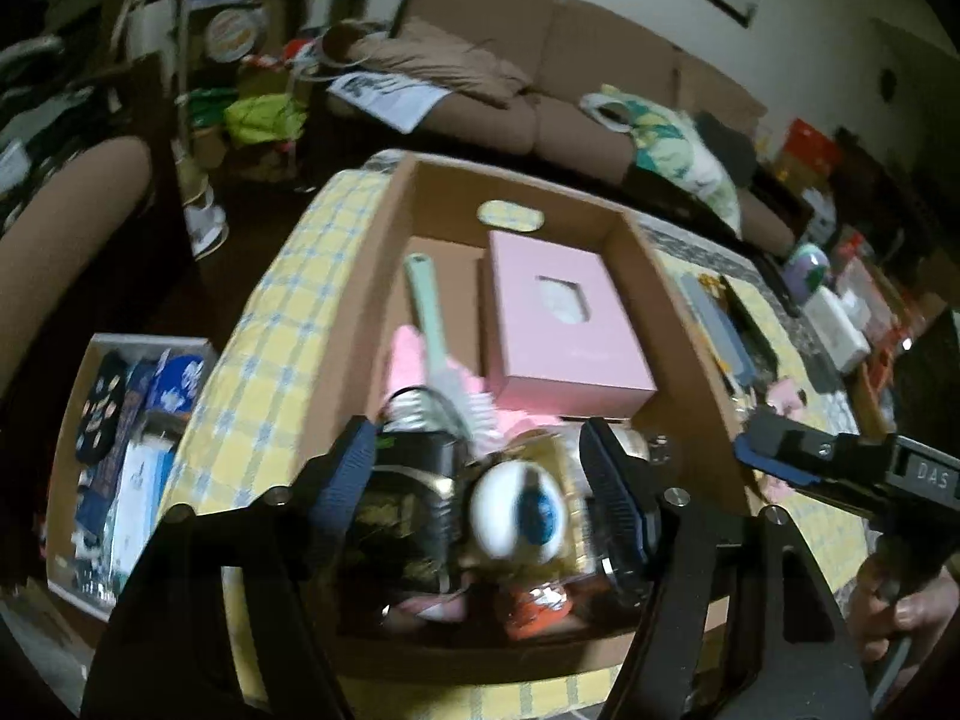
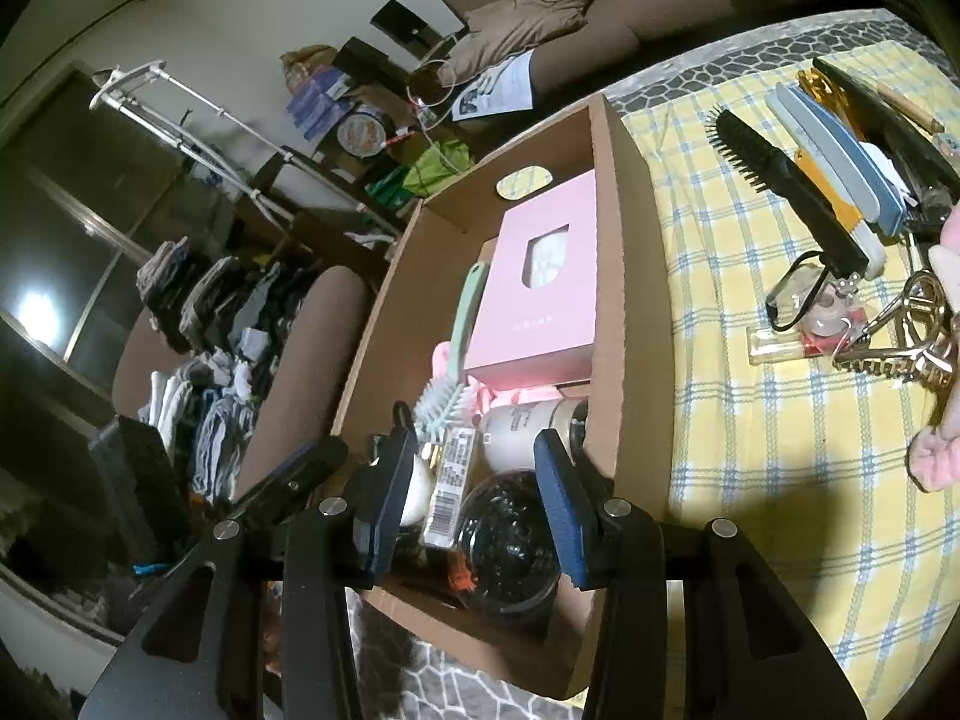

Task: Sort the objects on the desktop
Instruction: 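Carry the floss case into the cardboard box with left tool while right tool carries the bottle there, then open both tools in the box and withdraw them toward the table items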

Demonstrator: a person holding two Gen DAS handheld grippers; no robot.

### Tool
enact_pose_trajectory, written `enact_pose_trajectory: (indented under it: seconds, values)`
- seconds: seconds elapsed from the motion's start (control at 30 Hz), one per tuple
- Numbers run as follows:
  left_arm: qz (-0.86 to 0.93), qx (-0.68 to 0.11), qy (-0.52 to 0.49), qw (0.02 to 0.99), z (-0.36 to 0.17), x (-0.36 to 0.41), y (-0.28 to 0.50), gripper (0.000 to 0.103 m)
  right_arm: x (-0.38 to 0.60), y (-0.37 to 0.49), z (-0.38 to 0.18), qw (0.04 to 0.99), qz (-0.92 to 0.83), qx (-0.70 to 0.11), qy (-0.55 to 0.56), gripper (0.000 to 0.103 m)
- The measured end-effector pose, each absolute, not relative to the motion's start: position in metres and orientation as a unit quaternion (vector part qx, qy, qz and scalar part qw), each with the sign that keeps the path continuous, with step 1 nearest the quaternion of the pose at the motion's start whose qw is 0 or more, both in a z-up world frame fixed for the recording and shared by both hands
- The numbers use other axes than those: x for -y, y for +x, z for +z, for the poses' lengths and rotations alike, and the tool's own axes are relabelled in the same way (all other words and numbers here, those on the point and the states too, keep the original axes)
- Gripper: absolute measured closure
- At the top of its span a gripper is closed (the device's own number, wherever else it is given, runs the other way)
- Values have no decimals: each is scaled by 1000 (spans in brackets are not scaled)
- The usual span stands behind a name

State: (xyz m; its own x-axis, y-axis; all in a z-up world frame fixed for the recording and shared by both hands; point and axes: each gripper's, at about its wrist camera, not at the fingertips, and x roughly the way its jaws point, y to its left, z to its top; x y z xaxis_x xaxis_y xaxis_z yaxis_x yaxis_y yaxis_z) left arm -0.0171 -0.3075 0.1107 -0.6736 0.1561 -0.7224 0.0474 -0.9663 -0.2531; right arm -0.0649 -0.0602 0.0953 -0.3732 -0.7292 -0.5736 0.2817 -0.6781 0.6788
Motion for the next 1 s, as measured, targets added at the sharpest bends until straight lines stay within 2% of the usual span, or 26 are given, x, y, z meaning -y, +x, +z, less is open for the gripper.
enact_pose_trajectory:
  seconds: [0.03,0.07,0.23,0.3,0.4,0.43,0.53,0.57,0.6,1.0]
  values:
    - [906,122,-404,39,110,303,-20,52,61,-65,95,321,-791,243,461,59]
    - [905,118,-406,44,110,300,-22,54,62,-64,96,322,-790,242,462,59]
    - [903,114,-412,43,110,292,-21,53,63,-63,98,325,-789,240,463,59]
    - [908,115,-400,42,116,290,-17,47,59,-64,101,321,-792,245,458,59]
    - [917,113,-379,50,128,280,-11,26,45,-67,105,312,-799,253,449,58]
    - [919,112,-373,55,131,275,-10,23,38,-68,106,306,-802,254,445,52]
    - [922,104,-364,77,140,252,-9,13,14,-70,109,283,-816,259,432,25]
    - [923,99,-362,87,142,241,-10,12,5,-71,110,274,-820,262,428,19]
    - [923,96,-360,94,145,233,-9,9,-5,-72,111,264,-825,265,423,18]
    - [902,33,-382,199,139,95,-18,9,-168,-81,112,120,-862,321,374,16]
